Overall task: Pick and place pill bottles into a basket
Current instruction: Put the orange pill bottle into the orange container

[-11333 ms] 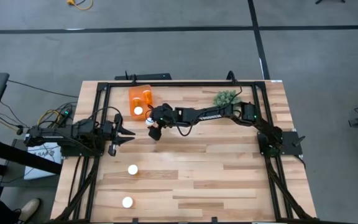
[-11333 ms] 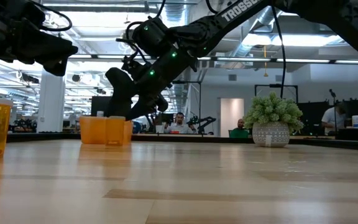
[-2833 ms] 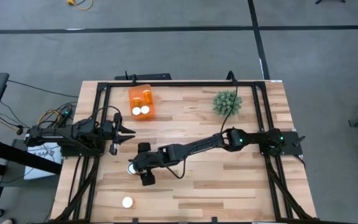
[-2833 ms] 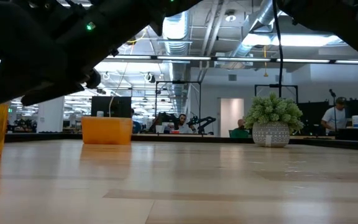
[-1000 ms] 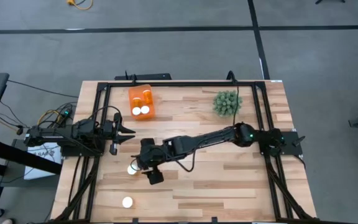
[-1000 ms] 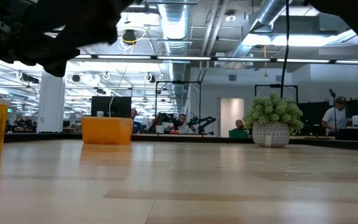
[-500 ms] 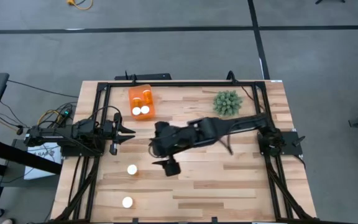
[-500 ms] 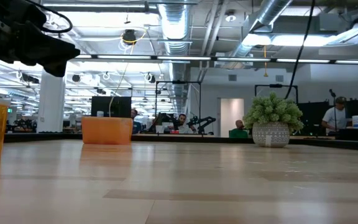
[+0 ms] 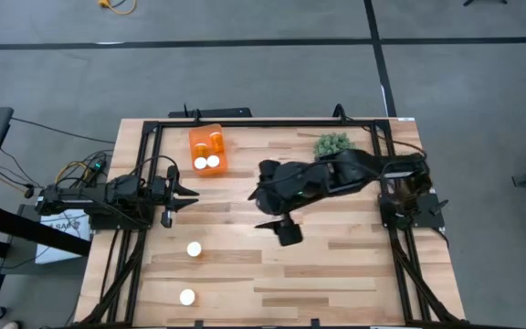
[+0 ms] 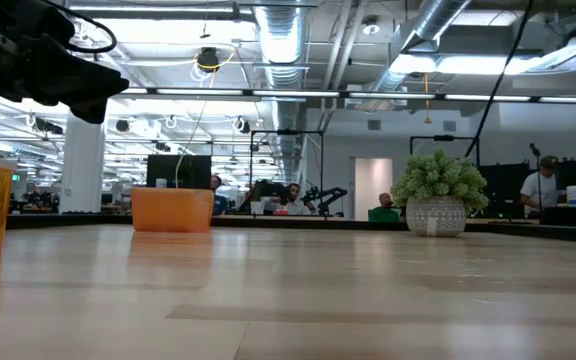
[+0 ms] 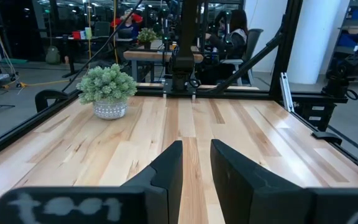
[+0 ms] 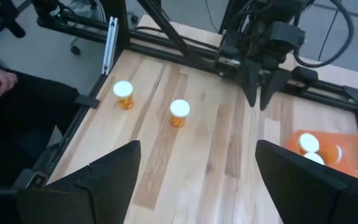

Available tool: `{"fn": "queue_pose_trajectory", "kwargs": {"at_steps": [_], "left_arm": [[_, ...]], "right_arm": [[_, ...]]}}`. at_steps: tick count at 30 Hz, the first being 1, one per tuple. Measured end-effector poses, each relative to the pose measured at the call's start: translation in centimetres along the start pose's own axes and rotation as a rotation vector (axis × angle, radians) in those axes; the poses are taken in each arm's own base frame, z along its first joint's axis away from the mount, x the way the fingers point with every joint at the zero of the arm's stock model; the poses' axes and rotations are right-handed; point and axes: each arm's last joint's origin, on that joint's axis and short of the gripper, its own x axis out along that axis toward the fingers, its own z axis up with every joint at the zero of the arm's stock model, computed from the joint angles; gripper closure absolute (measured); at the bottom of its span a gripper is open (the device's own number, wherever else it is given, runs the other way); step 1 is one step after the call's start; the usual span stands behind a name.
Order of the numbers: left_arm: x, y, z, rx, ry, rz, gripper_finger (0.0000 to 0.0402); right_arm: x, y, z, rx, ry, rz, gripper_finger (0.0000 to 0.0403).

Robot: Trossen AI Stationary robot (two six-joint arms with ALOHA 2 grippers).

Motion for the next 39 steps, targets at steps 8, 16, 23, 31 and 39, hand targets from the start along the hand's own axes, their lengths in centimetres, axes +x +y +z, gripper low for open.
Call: {"fn": "queue_pose_trajectory", "kwargs": {"at_steps": [8,16,23,31,39], "left_arm": [[0.0,0.0,0.0,0.0,0.0,0.0,0.033],[0.0,0.0,0.0,0.0,0.0,0.0,0.033],[0.0,0.0,0.0,0.0,0.0,0.0,0.033],[0.0,0.0,0.0,0.0,0.0,0.0,0.033],[0.0,0.0,0.0,0.0,0.0,0.0,0.033]], "right_arm": [[-5.7,0.1,-1.5,-0.004,-0.118,-0.014,0.0092],[-11.3,0.6,-4.9,0.05,-0.267,-0.019,0.0092],[-13.2,1.6,-10.4,0.112,-0.358,-0.008,0.0092],[-12.3,3.4,-17.4,0.171,-0.507,0.043,0.0092],[-11.6,4.8,-22.3,0.189,-0.592,0.049,0.0092]]}}
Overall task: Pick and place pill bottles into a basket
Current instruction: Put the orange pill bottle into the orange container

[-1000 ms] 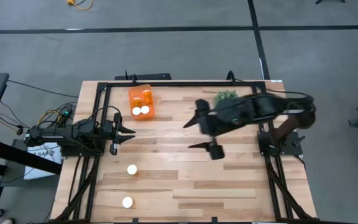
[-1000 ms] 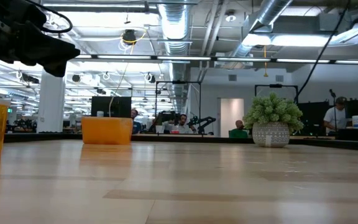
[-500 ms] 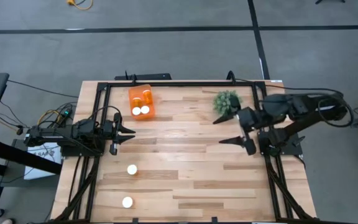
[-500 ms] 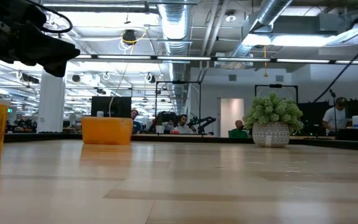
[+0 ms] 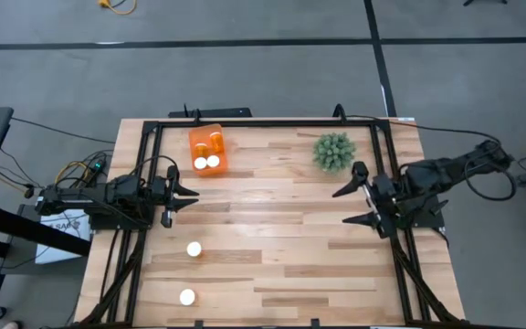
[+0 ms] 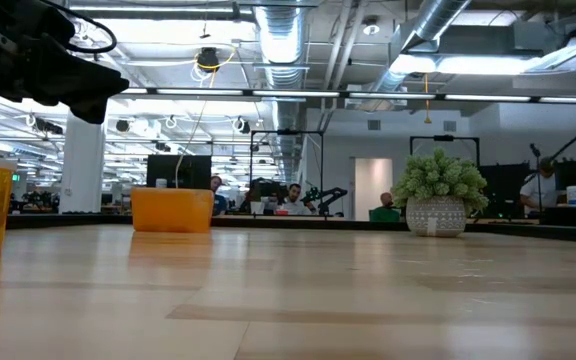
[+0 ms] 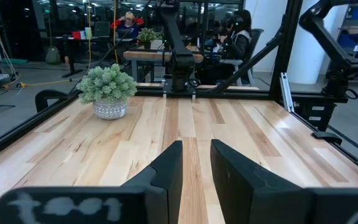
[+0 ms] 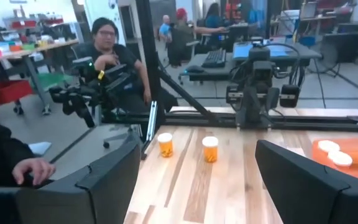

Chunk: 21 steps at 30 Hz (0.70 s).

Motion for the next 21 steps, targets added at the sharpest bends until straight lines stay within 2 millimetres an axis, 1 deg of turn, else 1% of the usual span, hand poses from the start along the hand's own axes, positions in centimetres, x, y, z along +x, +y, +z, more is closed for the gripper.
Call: {"fn": "queue_pose_trajectory", "kwargs": {"at_steps": [5,11,17,21], "left_arm": [[0.0,0.0,0.0,0.0,0.0,0.0,0.033],[0.0,0.0,0.0,0.0,0.0,0.0,0.033],[0.0,0.0,0.0,0.0,0.0,0.0,0.033],[0.0,0.0,0.0,0.0,0.0,0.0,0.033]], "right_arm": [[-1.5,0.1,-2.4,0.018,-0.063,0.004,0.0092],[-2.5,-0.1,-5.0,0.022,-0.129,0.006,0.0092],[-3.0,-0.4,-7.7,0.026,-0.165,0.009,0.0092],[-3.1,-0.5,-9.2,0.033,-0.2,0.012,0.0092]]}}
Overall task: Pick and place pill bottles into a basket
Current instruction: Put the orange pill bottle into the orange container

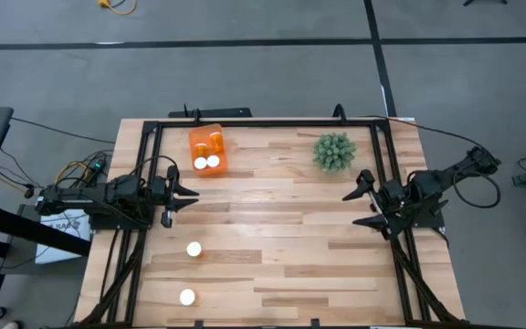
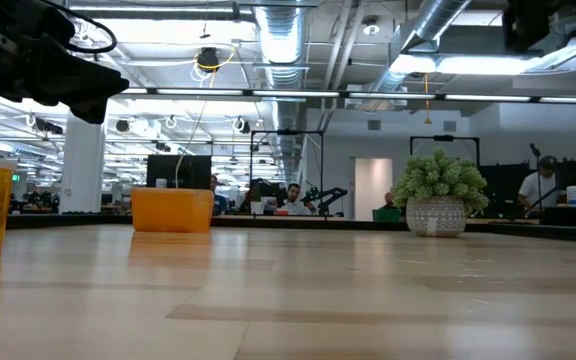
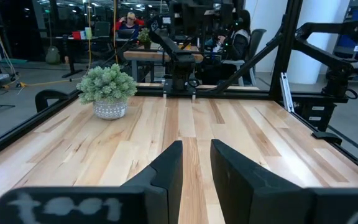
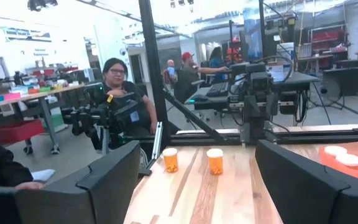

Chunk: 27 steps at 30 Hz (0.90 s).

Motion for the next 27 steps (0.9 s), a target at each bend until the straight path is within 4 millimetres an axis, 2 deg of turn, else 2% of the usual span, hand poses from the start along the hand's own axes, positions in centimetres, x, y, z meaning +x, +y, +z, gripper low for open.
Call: {"fn": "queue_pose_trajectory", "kwargs": {"at_steps": [13,19,27], "left_arm": [[0.0,0.0,0.0,0.0,0.0,0.0,0.033],[0.0,0.0,0.0,0.0,0.0,0.0,0.033],[0.0,0.0,0.0,0.0,0.0,0.0,0.033]], "right_arm": [[-0.7,-0.7,-4.7,0.012,-0.103,-0.007,0.0092],[-0.8,-0.8,-5.9,-0.005,-0.136,-0.006,0.0092],[-0.8,-1.7,-5.9,-0.082,-0.137,-0.094,0.0092]]}}
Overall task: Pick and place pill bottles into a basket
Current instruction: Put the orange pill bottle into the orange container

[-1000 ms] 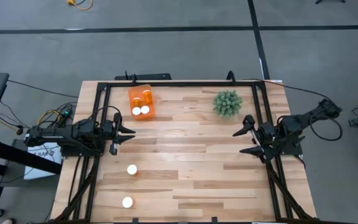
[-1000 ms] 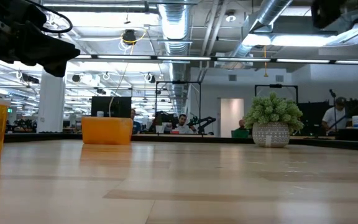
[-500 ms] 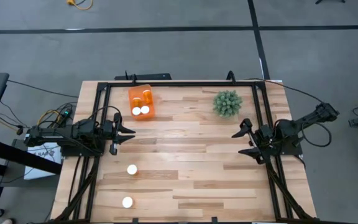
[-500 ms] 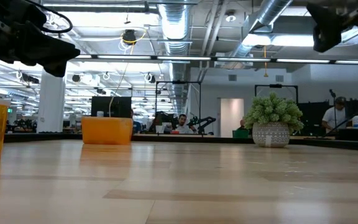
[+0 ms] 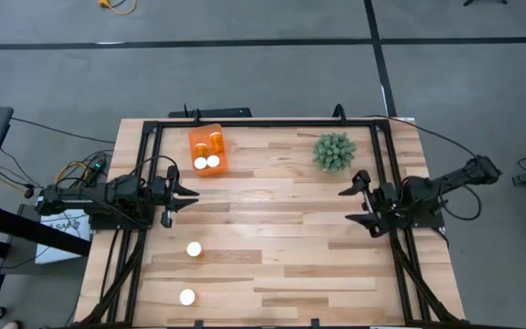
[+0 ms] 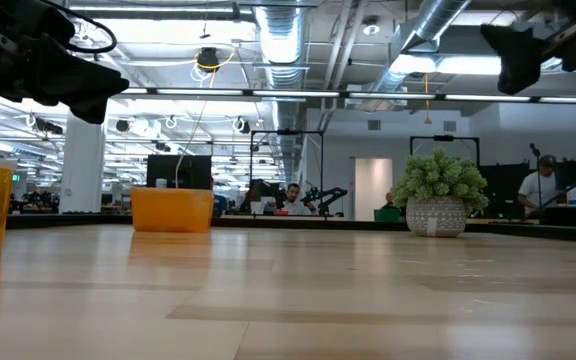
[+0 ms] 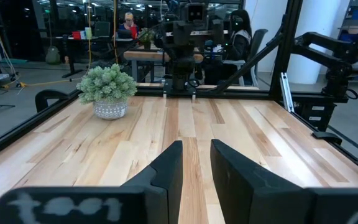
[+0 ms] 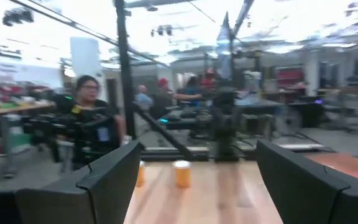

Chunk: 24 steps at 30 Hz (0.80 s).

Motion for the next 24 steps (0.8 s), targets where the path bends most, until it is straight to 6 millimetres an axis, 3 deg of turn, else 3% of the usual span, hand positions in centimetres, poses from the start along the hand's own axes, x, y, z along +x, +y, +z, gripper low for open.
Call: {"fn": "queue_pose_trajectory", "kwargs": {"at_steps": [13,24], "left_arm": [[0.0,0.0,0.0,0.0,0.0,0.0,0.033],[0.0,0.0,0.0,0.0,0.0,0.0,0.033]], "right_arm": [[-0.2,-3.0,-1.7,-0.023,0.171,-0.203,0.0092],[-0.7,-3.9,-3.0,0.019,0.312,-0.26,0.0092]]}}
